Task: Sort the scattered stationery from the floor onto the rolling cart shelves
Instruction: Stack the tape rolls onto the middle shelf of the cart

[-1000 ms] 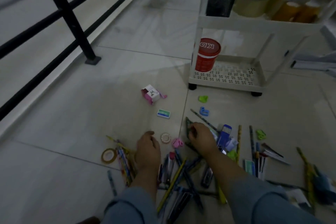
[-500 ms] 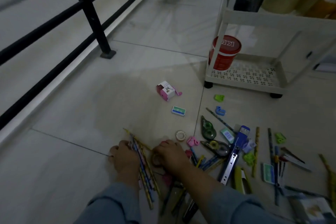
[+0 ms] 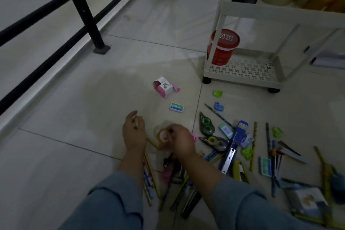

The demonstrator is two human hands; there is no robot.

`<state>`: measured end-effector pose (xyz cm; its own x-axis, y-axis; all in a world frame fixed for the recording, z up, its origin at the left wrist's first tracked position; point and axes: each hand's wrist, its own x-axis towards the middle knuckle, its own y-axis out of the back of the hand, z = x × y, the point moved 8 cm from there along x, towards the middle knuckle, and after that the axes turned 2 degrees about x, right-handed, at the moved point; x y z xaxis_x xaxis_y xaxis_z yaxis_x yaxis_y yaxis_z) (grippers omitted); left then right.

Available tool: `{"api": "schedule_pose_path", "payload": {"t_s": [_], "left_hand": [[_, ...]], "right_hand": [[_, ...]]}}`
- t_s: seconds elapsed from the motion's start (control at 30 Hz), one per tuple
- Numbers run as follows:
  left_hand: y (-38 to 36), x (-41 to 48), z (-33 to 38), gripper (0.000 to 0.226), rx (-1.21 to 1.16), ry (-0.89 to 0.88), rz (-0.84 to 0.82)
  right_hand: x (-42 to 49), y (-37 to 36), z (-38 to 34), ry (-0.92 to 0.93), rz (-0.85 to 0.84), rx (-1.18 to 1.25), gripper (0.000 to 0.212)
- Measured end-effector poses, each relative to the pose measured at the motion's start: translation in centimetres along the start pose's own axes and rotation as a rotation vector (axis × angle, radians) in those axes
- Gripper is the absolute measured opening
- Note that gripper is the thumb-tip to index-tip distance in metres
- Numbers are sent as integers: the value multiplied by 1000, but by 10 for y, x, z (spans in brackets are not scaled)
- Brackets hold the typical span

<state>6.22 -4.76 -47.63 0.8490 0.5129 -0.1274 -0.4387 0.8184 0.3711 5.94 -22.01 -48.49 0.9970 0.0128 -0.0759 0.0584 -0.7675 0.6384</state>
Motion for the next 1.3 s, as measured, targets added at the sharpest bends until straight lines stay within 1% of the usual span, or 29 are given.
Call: {"api": "schedule_pose_path", "payload": {"t_s": [0.03, 0.1, 0.2, 0.27, 0.37, 0.47, 0.5, 0.53, 0.57, 0.63, 0.67, 0.7, 0.73, 0.8, 0.87, 0.9, 0.97, 1.07, 1.1, 1.13, 1.2, 1.23, 1.3], "left_hand": [[-19, -1, 4, 28, -103, 58, -129], [-55, -10, 8, 19, -195, 188, -367], [-96, -35, 19, 22, -335, 379, -608], [-110, -45, 27, 29, -387, 427, -677], [-114, -41, 26, 35, -308, 380, -674], [-102, -26, 14, 32, -414, 437, -579], [-96, -21, 10, 28, -465, 466, -532], [-89, -16, 6, 23, -494, 487, -483], [-84, -12, 2, 21, -495, 497, -440], [-75, -5, -7, 25, -472, 514, -380], [-73, -4, -9, 26, -468, 520, -368], [-72, -3, -10, 25, -476, 524, -364], [-72, -3, -10, 24, -487, 531, -360], [-76, -2, -11, 28, -510, 547, -358], [-82, -4, -9, 34, -538, 573, -361], [-85, -5, -8, 35, -552, 583, -366], [-92, -7, -1, 30, -574, 578, -381], [-105, -11, 13, 20, -579, 541, -434], [-111, -13, 19, 21, -575, 527, -458], [-117, -15, 24, 24, -572, 518, -483], [-130, -22, 35, 23, -577, 507, -549], [-136, -26, 42, 22, -572, 495, -588], [-149, -36, 56, 26, -533, 454, -671]], "right_hand": [[5, 19, 8, -90, 106, 147, 14], [12, 48, 20, -195, 230, 335, 12], [16, 63, 36, -273, 270, 415, 15], [15, 63, 46, -319, 274, 459, 19], [17, 62, 45, -295, 223, 458, 18], [27, 62, 40, -272, 177, 404, 22], [32, 60, 38, -234, 139, 328, 24], [36, 54, 35, -182, 65, 193, 28], [38, 42, 32, -119, -56, 35, 35], [33, 12, 32, -22, -342, -259, 51], [28, 0, 35, -6, -450, -350, 55], [23, -9, 38, -5, -527, -406, 54], [18, -14, 38, -37, -550, -410, 48], [14, -14, 34, -81, -511, -443, 36], [13, -13, 28, -31, -451, -517, 31], [12, -7, 26, -19, -408, -510, 31], [17, 15, 27, -25, -239, -356, 37], [29, 74, 39, -126, 125, 70, 39], [33, 92, 38, -124, 183, 194, 39], [39, 106, 34, -82, 197, 253, 39], [49, 125, 24, 9, 154, 285, 38], [52, 132, 19, 26, 122, 293, 38], [55, 141, 14, 46, 73, 302, 39]]}}
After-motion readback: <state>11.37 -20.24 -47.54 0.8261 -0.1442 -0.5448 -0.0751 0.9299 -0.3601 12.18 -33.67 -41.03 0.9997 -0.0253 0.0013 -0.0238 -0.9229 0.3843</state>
